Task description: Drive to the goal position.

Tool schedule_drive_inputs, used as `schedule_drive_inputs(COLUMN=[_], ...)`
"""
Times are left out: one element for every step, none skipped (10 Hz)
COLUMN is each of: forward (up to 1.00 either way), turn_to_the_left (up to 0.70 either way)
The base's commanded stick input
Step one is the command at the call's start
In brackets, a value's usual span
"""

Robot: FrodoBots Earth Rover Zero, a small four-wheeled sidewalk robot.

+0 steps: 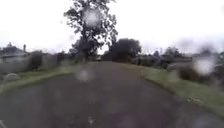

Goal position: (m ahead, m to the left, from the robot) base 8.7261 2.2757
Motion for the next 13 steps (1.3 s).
schedule_drive_inputs(forward=[1.00, 1.00, 1.00, 1.00, 1.00, 1.00, 1.00, 1.00, 1.00, 1.00, 1.00, 1.00, 1.00], turn_to_the_left=[0.00, 0.00, 0.00, 0.00, 0.00, 0.00, 0.00, 0.00, 0.00, 0.00, 0.00, 0.00, 0.00])
